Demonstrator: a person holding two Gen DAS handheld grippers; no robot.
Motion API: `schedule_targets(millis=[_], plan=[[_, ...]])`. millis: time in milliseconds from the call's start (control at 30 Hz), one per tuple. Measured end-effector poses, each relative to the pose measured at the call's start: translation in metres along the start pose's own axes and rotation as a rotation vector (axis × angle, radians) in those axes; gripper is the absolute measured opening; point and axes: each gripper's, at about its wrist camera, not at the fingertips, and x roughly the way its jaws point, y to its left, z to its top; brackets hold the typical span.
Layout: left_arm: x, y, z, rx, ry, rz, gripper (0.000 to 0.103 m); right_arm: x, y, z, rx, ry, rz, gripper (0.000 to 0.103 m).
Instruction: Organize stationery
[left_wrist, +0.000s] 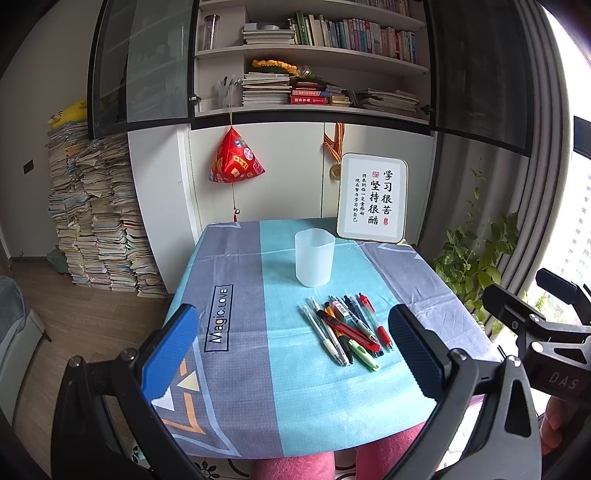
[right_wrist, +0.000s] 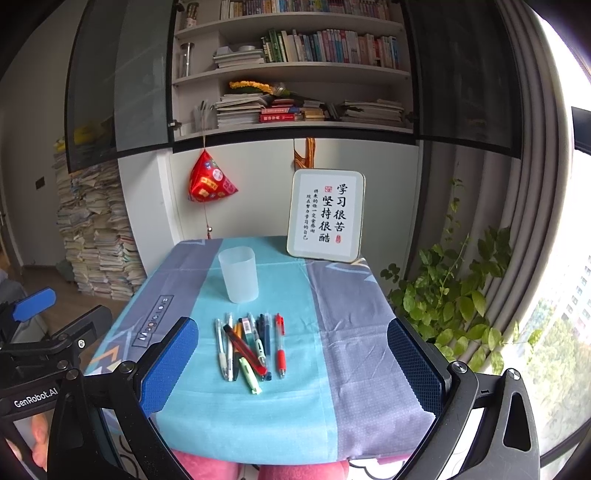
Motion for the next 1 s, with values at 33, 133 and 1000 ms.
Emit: schedule_targets(millis=[33,133,1000], plan=[[0.001,0.000,0.000,0.001,0.003,0.000,0.102,0.000,0.001,-0.001,-0.001,0.001,0.001,0.102],[0.008,0.001,-0.001,0.000,0.018,-0.002,0.102,0.004,0.000,-0.008,-0.001,0.011,0.011,0.102],[0.168,0.007,-0.029,-0.008,0.377,-0.022,0.079,0.168,-0.016,-0.037,0.037,0.447,0.143,0.048]])
